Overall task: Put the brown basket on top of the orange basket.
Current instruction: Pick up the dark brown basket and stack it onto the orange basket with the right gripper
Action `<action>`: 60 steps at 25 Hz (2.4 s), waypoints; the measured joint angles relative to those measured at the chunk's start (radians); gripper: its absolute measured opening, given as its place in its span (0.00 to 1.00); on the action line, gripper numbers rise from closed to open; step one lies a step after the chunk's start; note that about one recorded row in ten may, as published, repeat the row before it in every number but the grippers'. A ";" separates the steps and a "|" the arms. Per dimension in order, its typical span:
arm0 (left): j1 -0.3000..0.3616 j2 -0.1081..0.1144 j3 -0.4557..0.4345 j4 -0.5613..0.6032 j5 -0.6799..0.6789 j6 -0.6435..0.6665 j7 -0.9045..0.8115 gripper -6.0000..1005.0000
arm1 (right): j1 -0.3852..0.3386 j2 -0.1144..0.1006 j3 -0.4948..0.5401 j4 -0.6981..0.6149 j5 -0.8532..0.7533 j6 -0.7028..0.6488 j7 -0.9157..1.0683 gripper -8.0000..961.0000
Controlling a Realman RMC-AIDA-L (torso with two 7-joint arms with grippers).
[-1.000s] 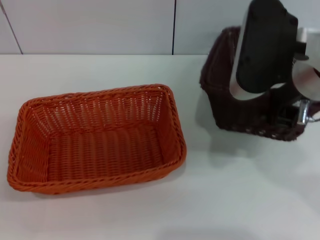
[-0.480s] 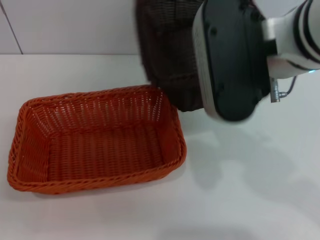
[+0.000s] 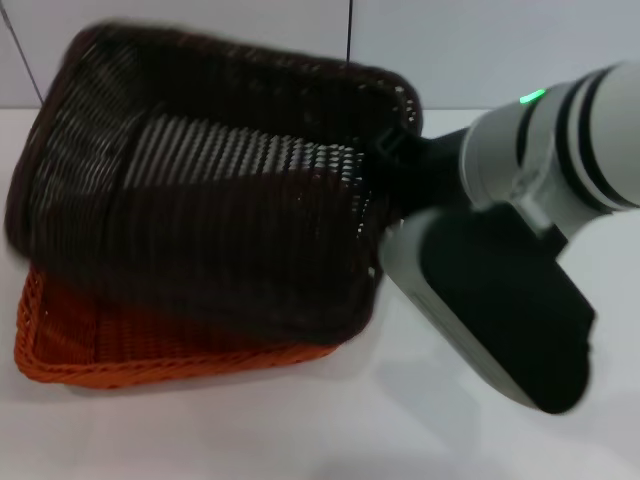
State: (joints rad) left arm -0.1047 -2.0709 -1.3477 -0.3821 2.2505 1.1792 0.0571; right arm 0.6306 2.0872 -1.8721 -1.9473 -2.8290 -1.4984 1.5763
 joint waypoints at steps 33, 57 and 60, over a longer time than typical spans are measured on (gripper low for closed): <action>-0.005 -0.002 0.005 -0.002 -0.012 -0.011 -0.026 0.81 | -0.082 -0.006 0.047 0.199 0.138 0.307 -0.382 0.22; -0.014 0.001 0.000 -0.004 -0.012 -0.041 -0.026 0.81 | -0.179 -0.008 -0.045 0.192 0.076 0.416 -0.322 0.38; -0.023 0.002 -0.003 0.006 -0.012 -0.057 -0.021 0.81 | -0.213 -0.008 -0.048 0.150 0.067 0.411 -0.322 0.48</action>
State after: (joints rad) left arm -0.1274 -2.0693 -1.3505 -0.3763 2.2380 1.1218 0.0364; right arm 0.4175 2.0790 -1.9201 -1.7972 -2.7624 -1.0869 1.2545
